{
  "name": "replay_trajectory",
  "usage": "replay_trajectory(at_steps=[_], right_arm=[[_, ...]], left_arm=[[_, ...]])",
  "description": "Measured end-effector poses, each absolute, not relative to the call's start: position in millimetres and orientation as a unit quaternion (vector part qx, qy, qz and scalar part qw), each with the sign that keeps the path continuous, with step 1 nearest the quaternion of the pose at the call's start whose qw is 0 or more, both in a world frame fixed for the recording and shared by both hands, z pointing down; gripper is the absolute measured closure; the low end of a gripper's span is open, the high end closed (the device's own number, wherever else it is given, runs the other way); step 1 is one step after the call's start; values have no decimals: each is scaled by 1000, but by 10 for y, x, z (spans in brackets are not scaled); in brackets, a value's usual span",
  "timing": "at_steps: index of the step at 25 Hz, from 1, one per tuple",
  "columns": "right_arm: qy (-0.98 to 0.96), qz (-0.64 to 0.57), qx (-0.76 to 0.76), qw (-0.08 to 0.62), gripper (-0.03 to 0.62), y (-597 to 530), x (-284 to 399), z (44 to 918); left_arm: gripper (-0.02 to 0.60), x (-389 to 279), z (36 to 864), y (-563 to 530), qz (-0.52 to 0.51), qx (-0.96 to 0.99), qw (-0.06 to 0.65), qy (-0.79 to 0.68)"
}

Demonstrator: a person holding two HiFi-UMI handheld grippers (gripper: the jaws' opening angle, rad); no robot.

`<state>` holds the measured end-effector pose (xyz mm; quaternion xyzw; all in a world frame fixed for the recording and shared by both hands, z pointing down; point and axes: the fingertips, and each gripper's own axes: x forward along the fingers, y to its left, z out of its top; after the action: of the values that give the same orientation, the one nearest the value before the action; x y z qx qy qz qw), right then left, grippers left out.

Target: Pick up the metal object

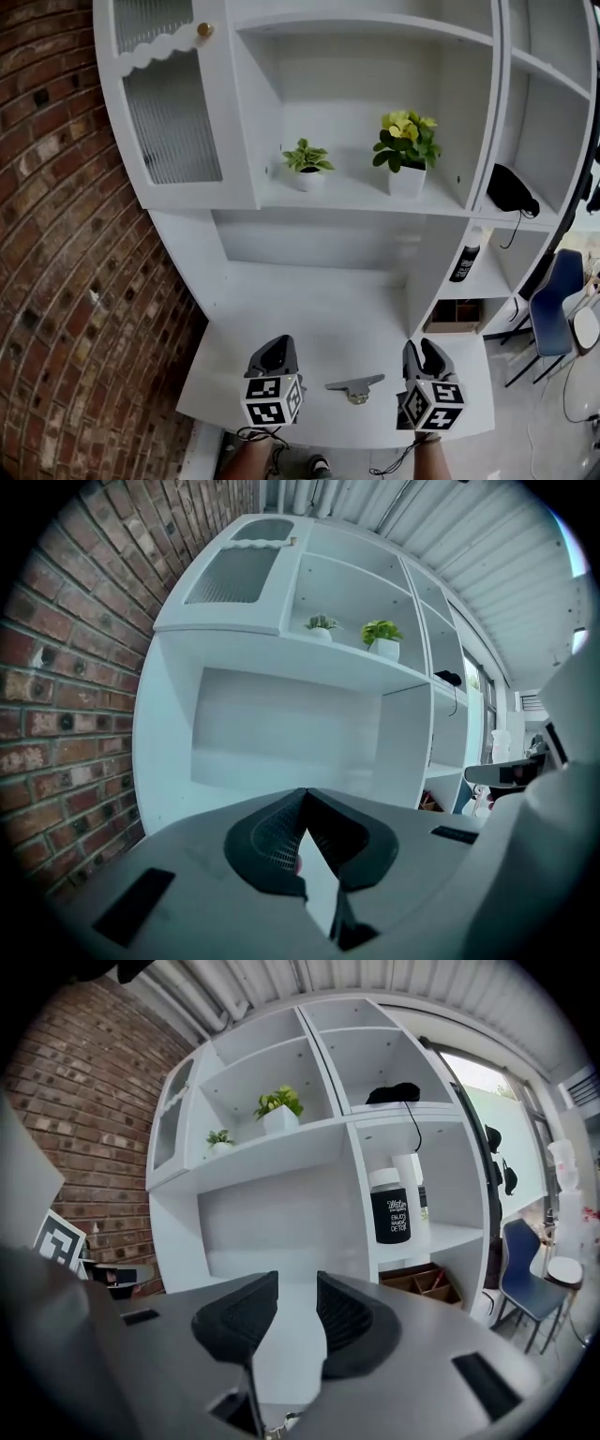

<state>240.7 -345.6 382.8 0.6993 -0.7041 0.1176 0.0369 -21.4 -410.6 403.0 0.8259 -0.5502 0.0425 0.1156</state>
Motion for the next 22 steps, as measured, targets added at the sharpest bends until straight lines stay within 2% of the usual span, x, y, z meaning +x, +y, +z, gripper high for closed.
replay_trajectory(at_steps=[9, 22], right_arm=[[-711, 131, 689, 45, 465, -3766, 2448, 3918], [-743, 143, 651, 60, 465, -3848, 2504, 3965]], left_arm=[[577, -167, 4151, -4392, 38, 819, 135, -557], [577, -239, 4161, -4203, 50, 789, 143, -595]])
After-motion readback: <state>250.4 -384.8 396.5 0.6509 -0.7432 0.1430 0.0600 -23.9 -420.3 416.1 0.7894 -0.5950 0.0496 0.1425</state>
